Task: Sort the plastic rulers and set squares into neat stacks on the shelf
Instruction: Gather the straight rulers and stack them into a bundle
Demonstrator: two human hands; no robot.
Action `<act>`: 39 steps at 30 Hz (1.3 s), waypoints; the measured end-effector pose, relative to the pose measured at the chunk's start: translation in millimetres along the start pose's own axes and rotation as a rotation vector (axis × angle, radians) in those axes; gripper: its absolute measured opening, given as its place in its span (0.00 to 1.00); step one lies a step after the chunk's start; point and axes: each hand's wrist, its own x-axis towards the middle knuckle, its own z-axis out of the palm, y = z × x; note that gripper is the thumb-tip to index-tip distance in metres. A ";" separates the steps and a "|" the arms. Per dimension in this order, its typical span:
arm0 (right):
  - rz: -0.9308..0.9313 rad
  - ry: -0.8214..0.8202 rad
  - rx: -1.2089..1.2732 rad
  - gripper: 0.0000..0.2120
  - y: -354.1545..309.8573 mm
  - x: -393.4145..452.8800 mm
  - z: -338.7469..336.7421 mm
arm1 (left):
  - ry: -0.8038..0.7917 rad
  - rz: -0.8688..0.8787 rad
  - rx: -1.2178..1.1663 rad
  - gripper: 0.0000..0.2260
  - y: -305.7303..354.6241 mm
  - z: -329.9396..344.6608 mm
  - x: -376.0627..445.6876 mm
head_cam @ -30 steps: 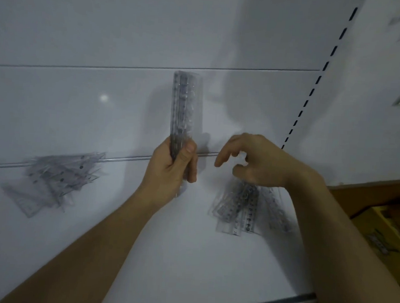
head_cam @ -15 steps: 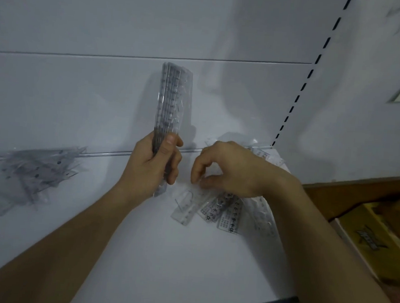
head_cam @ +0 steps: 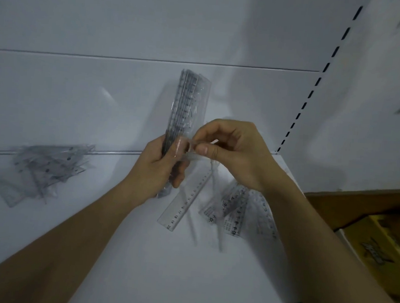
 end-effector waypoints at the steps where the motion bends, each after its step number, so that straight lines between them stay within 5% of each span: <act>1: -0.004 0.029 0.028 0.06 1.1 0.8 1.2 | 0.001 -0.001 -0.004 0.18 0.2 0.4 0.3; 17: 0.013 0.512 0.383 0.04 -8.4 5.8 2.0 | -0.018 -0.035 -0.054 0.21 1.8 -0.7 -2.3; 24: 0.115 0.717 0.312 0.03 -7.2 2.1 -12.2 | 0.057 0.056 -0.110 0.22 12.5 -12.6 1.3; 31: 0.144 0.567 0.416 0.06 -9.5 3.9 -9.7 | 0.031 -0.015 -0.148 0.21 19.6 -16.4 -2.2; 35: 0.106 0.470 0.272 0.06 -10.0 1.9 3.4 | -0.149 -0.158 -0.232 0.28 23.9 -0.4 -9.1; 39: 0.074 0.422 0.022 0.04 0.3 1.4 11.5 | -0.167 -0.126 -0.201 0.23 22.1 4.9 -12.7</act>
